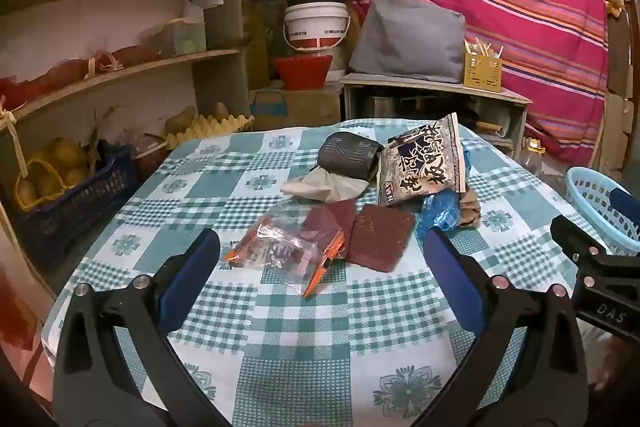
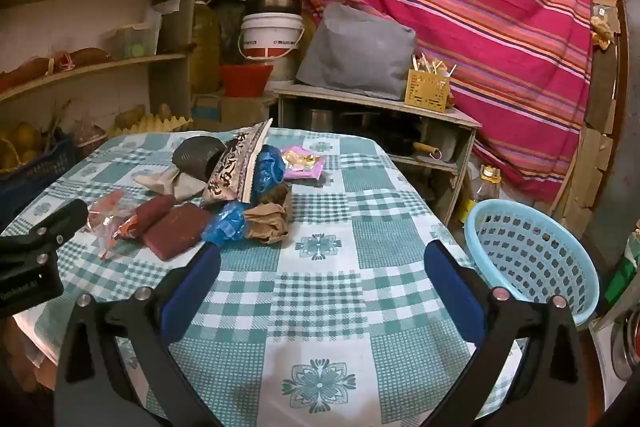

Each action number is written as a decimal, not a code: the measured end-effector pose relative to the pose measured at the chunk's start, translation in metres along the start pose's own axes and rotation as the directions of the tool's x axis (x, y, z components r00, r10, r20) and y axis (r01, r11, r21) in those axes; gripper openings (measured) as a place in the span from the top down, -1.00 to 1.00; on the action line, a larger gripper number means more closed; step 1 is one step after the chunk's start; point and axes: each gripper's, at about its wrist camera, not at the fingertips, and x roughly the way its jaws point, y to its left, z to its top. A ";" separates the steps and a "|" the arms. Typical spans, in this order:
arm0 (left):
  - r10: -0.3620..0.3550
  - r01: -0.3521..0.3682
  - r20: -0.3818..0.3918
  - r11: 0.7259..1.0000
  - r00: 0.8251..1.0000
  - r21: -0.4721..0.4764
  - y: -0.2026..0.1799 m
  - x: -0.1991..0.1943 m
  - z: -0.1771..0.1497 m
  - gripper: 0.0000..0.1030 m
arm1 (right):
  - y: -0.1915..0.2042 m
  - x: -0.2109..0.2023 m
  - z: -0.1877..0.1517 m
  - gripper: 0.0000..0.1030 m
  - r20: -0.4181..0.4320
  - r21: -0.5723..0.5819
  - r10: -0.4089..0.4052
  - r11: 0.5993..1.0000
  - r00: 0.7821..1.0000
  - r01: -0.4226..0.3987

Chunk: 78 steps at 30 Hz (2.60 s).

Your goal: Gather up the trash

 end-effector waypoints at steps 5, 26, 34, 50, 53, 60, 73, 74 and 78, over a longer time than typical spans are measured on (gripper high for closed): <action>0.001 -0.001 0.002 1.000 1.000 0.001 0.000 0.000 0.000 -0.91 | 0.000 0.001 0.000 -0.93 -0.002 0.000 0.000 1.000 1.000 0.000; 0.014 -0.015 0.013 1.000 1.000 0.019 0.000 -0.003 0.002 -0.91 | -0.004 -0.001 0.003 -0.93 -0.008 -0.001 0.007 1.000 1.000 -0.007; 0.012 -0.012 0.012 1.000 1.000 0.014 -0.002 -0.004 0.002 -0.91 | -0.003 -0.001 0.002 -0.93 -0.009 0.002 0.007 1.000 1.000 -0.007; 0.016 -0.016 0.016 1.000 1.000 0.011 -0.001 -0.005 0.000 -0.91 | -0.003 -0.001 0.002 -0.93 -0.008 -0.001 0.008 1.000 1.000 -0.008; 0.015 -0.015 0.015 1.000 1.000 0.008 0.000 -0.005 0.000 -0.91 | -0.003 -0.001 0.002 -0.93 -0.004 0.000 0.006 1.000 1.000 -0.006; 0.022 -0.022 0.011 1.000 1.000 0.012 0.001 -0.003 0.000 -0.91 | -0.005 -0.002 0.003 -0.93 -0.006 0.001 0.008 1.000 1.000 -0.008; 0.020 -0.020 0.011 1.000 1.000 0.007 0.002 -0.002 0.000 -0.91 | -0.004 -0.003 0.003 -0.93 -0.007 0.000 0.007 1.000 1.000 -0.007; 0.020 -0.020 0.011 1.000 1.000 0.008 0.002 -0.003 0.000 -0.91 | -0.004 -0.003 0.002 -0.93 -0.005 0.001 0.008 1.000 1.000 -0.008; 0.020 -0.020 0.013 1.000 1.000 0.008 0.002 -0.003 0.000 -0.91 | -0.006 -0.002 0.002 -0.93 -0.003 0.003 0.006 1.000 1.000 -0.006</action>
